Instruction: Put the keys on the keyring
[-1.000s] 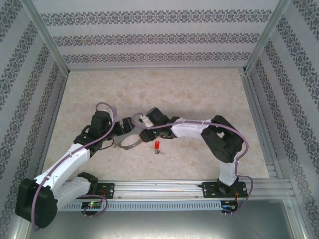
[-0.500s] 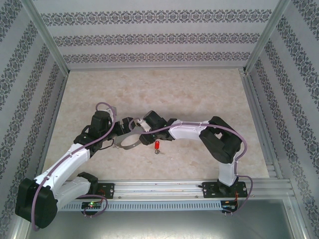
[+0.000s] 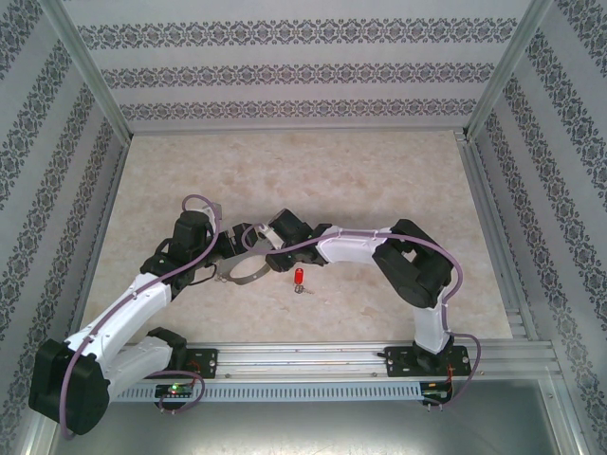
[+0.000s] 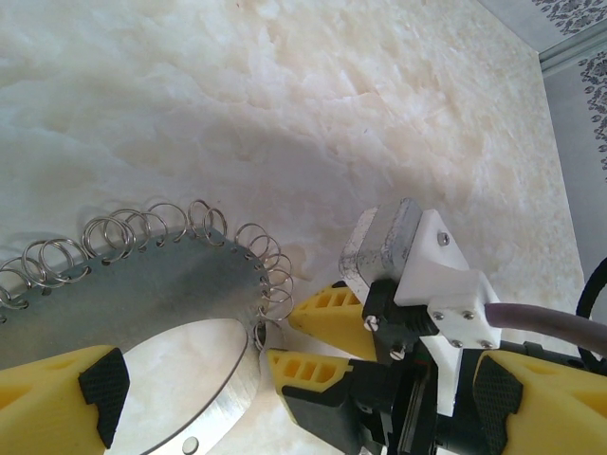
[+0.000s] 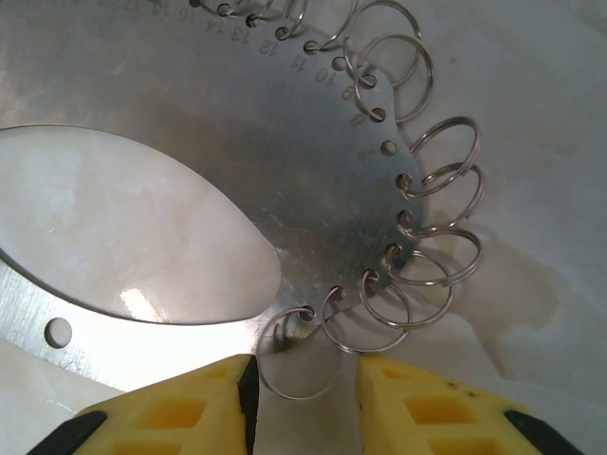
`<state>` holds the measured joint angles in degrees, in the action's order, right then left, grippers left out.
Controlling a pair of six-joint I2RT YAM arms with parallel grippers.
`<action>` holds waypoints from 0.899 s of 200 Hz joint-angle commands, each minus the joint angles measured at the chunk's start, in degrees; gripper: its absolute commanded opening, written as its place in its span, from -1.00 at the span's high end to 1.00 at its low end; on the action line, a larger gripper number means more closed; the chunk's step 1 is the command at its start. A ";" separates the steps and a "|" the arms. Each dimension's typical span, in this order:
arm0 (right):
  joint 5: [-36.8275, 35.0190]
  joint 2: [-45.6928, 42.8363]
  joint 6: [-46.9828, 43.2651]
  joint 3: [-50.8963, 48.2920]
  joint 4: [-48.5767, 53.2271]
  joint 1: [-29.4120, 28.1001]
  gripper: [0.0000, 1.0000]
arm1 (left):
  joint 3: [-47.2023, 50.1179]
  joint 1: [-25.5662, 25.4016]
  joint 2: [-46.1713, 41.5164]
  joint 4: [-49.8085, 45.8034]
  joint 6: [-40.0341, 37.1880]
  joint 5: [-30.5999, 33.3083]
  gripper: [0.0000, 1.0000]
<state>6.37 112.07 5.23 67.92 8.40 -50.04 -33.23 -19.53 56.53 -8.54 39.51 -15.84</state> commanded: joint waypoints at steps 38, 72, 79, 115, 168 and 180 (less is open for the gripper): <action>-0.49 0.78 -1.61 2.21 1.26 -0.50 0.67 | -1.14 -0.40 -0.27 0.27 0.30 0.11 -0.91; 0.40 0.60 -2.05 2.48 1.70 -0.41 0.97 | -1.14 -0.35 -0.40 0.11 0.31 0.15 -0.91; 1.03 0.44 -2.22 2.48 1.65 -0.36 1.00 | -1.22 -0.34 -0.42 0.08 0.30 0.15 -0.91; 1.71 0.12 -1.92 2.83 1.78 -0.25 1.00 | -1.21 -0.36 -0.47 0.11 0.32 0.12 -0.91; 5.93 -5.84 4.85 -2.65 -2.79 3.51 0.65 | -0.69 -0.35 -0.59 -1.33 -0.95 0.47 -0.91; 6.38 -7.46 6.41 -4.21 -3.46 4.47 0.44 | -0.96 -0.34 -0.18 -3.25 -2.75 0.47 -0.86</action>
<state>10.20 109.38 6.94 66.52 7.22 -47.99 -33.23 -19.53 56.53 -8.62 39.35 -15.84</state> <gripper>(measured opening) 0.212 0.949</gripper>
